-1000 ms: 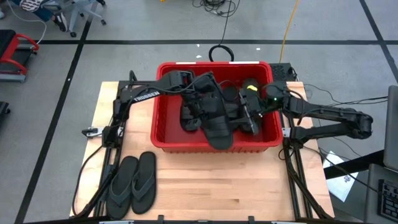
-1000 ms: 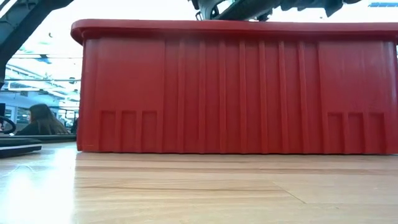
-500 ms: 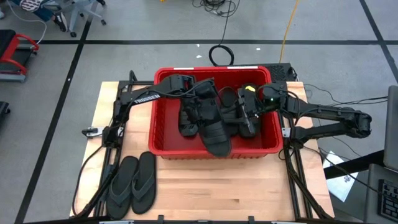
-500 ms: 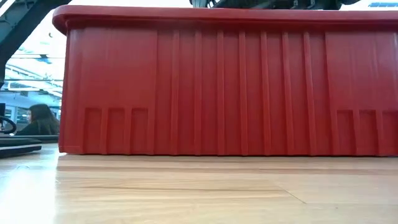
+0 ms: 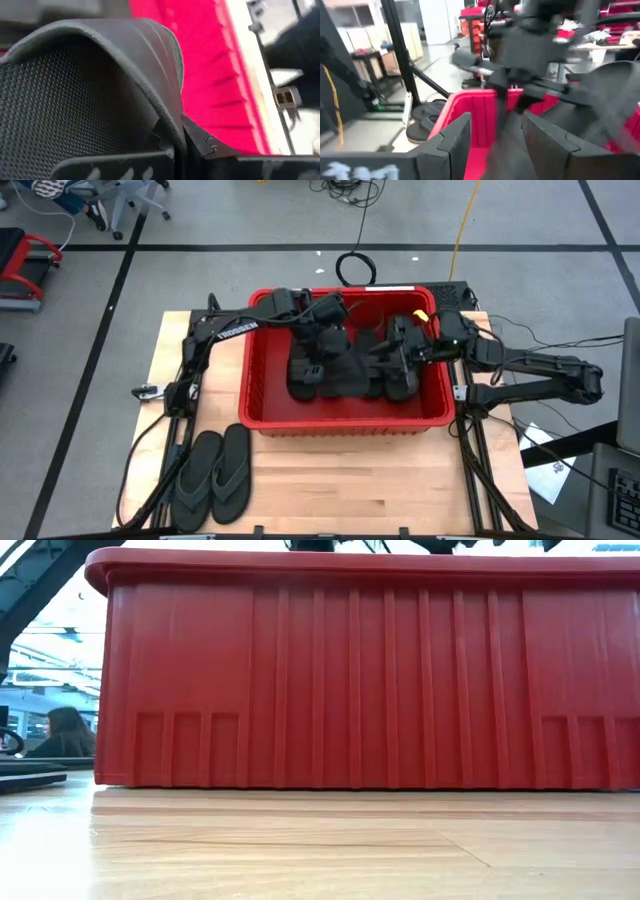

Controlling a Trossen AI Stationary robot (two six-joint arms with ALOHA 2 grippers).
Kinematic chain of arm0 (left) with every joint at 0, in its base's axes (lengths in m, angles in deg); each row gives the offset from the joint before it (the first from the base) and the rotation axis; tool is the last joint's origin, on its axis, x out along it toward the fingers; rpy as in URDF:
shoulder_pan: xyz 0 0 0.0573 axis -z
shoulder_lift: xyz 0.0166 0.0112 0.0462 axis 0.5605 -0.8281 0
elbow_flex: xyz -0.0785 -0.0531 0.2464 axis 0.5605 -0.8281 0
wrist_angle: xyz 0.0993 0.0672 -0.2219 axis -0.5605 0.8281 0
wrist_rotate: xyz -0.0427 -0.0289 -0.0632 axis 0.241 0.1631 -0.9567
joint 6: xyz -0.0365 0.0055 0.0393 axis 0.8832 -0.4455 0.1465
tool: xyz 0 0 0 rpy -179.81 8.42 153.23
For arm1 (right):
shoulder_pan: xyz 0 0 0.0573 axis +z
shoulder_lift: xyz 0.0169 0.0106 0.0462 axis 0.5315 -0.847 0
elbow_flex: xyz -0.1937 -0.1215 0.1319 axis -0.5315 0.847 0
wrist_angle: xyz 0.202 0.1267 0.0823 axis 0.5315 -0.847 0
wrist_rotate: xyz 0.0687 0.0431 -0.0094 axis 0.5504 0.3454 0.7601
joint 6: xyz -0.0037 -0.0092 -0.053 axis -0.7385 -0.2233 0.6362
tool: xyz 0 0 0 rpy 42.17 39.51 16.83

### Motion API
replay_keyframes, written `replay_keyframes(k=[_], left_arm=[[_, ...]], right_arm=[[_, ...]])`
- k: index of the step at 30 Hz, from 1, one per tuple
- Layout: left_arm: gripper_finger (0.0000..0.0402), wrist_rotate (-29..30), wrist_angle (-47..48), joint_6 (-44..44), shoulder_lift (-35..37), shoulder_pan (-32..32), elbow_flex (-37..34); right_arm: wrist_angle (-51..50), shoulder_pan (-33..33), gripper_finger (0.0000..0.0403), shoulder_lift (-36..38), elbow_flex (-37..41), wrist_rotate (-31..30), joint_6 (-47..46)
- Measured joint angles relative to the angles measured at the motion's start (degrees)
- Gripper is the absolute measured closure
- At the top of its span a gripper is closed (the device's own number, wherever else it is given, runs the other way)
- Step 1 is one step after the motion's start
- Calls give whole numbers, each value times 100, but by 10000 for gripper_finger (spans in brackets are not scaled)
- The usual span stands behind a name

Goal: Pick and place slides into bin
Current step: Put the black slide into the red container

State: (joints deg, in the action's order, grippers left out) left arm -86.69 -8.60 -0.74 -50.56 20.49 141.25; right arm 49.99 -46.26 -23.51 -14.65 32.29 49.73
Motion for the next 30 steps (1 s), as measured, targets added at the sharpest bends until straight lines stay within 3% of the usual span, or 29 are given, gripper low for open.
replay_keyframes(k=[3, 9, 12, 19, 30], left_arm=[[401, 87, -178, 436, 2, -192, 0], [400, -56, -768, 1413, 265, -651, 0], [400, -372, -1125, 1712, 448, -802, 11], [401, -598, -1402, 2004, 536, -775, 12], [401, -600, -1669, 2268, 535, -440, 11]], right_arm=[[-270, 300, 236, 43, 0, -746, 610], [-688, 900, 236, 88, 0, -3331, 1555], [-646, 1075, 236, 96, -2, -4010, 1801], [-458, 1171, 236, 96, -2, -4757, 2104], [-166, 1167, 236, -17, -13, -4898, 2464]])
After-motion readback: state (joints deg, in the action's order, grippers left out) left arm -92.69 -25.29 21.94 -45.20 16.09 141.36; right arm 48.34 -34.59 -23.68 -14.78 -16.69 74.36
